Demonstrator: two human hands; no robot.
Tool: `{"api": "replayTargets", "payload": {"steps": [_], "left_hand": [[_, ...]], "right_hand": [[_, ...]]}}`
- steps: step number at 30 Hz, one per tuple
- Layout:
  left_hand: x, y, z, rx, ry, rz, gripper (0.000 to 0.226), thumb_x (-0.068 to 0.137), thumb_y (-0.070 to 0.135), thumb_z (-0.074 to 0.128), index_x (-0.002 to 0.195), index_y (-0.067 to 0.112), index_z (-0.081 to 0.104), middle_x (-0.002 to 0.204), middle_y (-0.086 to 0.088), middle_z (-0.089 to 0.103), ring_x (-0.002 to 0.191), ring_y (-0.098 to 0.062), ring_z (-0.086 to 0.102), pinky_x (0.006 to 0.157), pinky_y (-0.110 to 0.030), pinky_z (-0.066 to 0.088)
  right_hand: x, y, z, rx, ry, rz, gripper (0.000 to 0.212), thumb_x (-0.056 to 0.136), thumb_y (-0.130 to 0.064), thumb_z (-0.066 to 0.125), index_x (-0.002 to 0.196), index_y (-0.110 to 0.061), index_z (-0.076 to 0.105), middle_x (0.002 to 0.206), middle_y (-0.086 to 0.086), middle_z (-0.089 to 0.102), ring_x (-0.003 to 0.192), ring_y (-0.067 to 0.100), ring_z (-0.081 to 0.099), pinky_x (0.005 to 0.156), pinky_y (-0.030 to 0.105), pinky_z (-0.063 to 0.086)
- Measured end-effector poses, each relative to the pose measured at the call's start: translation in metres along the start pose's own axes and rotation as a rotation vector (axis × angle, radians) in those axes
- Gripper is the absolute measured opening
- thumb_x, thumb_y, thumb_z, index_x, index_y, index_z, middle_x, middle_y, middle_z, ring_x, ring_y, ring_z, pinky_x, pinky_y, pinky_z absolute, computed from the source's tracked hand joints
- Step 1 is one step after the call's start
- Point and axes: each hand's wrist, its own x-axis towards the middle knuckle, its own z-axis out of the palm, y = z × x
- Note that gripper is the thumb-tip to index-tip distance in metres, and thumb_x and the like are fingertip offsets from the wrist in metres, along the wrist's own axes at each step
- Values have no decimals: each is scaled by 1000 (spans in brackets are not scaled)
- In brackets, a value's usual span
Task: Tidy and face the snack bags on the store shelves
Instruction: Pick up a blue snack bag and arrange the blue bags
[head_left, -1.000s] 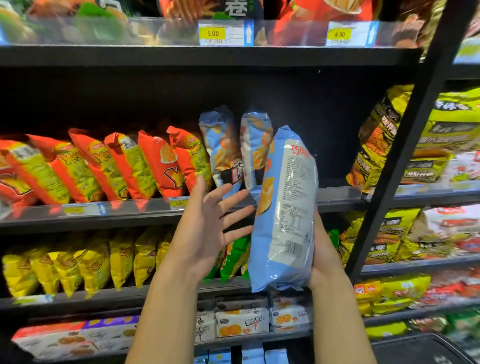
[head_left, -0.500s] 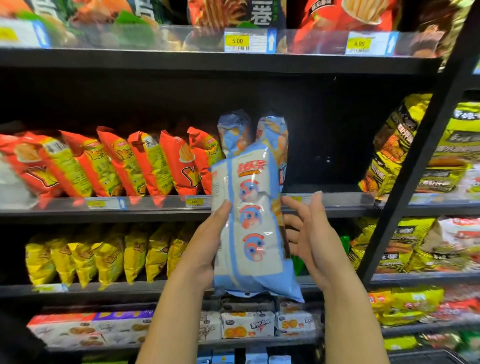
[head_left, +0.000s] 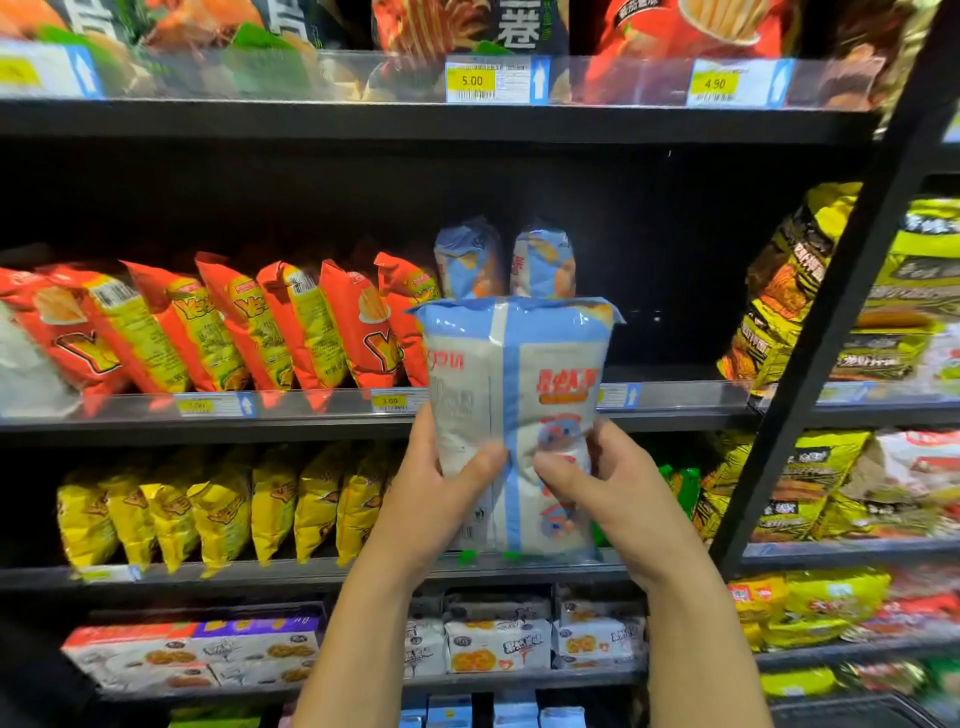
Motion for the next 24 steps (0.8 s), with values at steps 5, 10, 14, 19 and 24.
{"api": "replayTargets", "payload": {"steps": [5, 10, 14, 19, 24], "left_hand": [[-5, -9, -11, 143, -58, 63, 88, 66, 32, 94, 144, 35, 52, 139, 7, 68, 134, -19, 62, 111, -53, 50], [-7, -2, -13, 275, -108, 133, 75, 70, 33, 93, 137, 33, 60, 133, 23, 69, 128, -1, 62, 104, -21, 50], [-7, -1, -17, 272, -103, 138, 79, 69, 32, 94, 139, 41, 57, 135, 20, 67, 130, -3, 60, 107, -33, 51], [-4, 14, -28, 107, -297, 85, 76, 78, 29, 81, 148, 25, 52, 145, 2, 64, 136, -20, 59, 110, -42, 51], [0, 26, -26, -163, -238, -139, 61, 79, 38, 80, 134, 18, 65, 136, -15, 70, 119, -31, 71, 100, -49, 57]], "right_hand": [[-4, 4, -14, -60, -14, -107, 47, 75, -6, 83, 107, -39, 75, 110, -9, 78, 110, 10, 71, 90, 29, 58], [-12, 4, -17, -149, 2, -108, 46, 74, -19, 79, 113, -41, 71, 112, -26, 75, 108, -7, 68, 86, 13, 55], [-9, 6, -21, -148, -11, -88, 50, 80, -3, 87, 121, -26, 70, 118, -10, 77, 114, 8, 70, 94, 30, 58], [-4, -2, -23, -53, -4, -56, 38, 77, 8, 79, 108, -12, 71, 102, 2, 80, 98, 13, 75, 77, 23, 59], [9, -25, -13, 107, -16, 210, 46, 82, -38, 70, 115, -6, 70, 108, 15, 79, 104, 36, 75, 97, 54, 57]]}}
